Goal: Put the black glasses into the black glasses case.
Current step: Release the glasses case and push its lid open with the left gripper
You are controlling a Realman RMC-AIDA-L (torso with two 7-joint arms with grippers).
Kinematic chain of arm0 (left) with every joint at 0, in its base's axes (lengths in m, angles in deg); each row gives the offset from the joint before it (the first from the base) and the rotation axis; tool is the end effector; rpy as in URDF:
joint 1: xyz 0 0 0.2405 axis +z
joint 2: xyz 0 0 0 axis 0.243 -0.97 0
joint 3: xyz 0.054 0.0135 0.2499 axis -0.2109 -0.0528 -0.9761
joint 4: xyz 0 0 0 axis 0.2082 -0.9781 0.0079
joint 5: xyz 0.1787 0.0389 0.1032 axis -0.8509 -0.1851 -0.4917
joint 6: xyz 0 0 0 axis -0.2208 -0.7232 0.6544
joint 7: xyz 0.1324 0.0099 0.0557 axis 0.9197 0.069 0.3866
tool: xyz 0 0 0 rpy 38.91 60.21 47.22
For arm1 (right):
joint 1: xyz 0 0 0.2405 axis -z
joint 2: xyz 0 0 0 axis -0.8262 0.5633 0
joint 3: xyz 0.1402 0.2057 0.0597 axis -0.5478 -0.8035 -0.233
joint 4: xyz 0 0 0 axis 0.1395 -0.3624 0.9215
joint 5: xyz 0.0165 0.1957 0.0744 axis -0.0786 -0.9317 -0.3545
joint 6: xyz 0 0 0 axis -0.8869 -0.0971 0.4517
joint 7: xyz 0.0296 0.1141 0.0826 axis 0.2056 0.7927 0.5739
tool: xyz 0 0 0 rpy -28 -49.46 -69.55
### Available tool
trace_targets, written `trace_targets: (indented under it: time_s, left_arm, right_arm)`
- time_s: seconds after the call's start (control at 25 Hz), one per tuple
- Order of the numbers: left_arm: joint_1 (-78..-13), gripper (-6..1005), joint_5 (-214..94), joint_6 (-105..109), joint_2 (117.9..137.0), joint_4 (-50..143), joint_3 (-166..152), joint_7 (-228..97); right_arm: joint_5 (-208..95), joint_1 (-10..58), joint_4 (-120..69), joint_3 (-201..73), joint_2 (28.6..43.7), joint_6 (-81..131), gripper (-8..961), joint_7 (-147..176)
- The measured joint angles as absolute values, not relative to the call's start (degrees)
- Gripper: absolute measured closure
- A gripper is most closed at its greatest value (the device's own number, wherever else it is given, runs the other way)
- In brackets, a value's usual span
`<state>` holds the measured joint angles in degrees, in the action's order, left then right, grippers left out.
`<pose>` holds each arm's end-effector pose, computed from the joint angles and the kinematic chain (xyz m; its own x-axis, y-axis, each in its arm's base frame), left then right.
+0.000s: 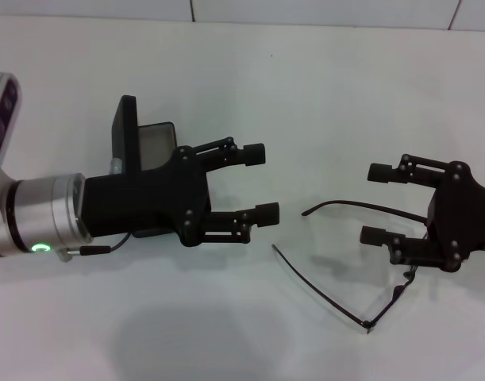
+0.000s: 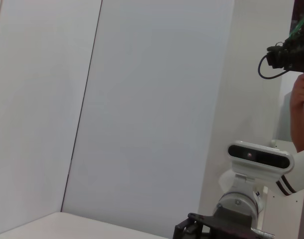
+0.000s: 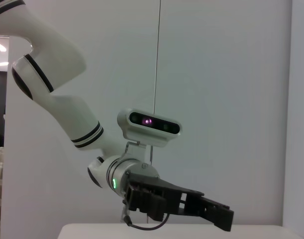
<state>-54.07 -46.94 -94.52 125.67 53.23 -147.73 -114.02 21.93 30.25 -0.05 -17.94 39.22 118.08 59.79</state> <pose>-0.2354 0.2915 -0.0250 0.6548 0.1717 0.7361 0.2222 -0.9745 0.0296 0.2503 0.2851 0.0009 0.7440 0.1148 -0.6582 -0.0533 -0.9718 -0.2297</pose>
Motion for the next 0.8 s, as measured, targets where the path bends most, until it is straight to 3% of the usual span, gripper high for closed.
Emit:
trace_targets:
  time_s: [0.48, 0.8]
  left_arm:
    - [-53.97, 139, -45.89, -94.46, 126.07, 53.28, -147.63, -114.66]
    - [-58.28, 149, -41.19, -94.11, 123.99, 62.81, -148.52, -130.61]
  right_arm:
    - [21.84, 30.42, -0.05, -17.94, 39.31, 117.52, 232, 59.52]
    - [21.41, 30.46, -0.13, -17.94, 39.32, 117.59, 232, 59.49]
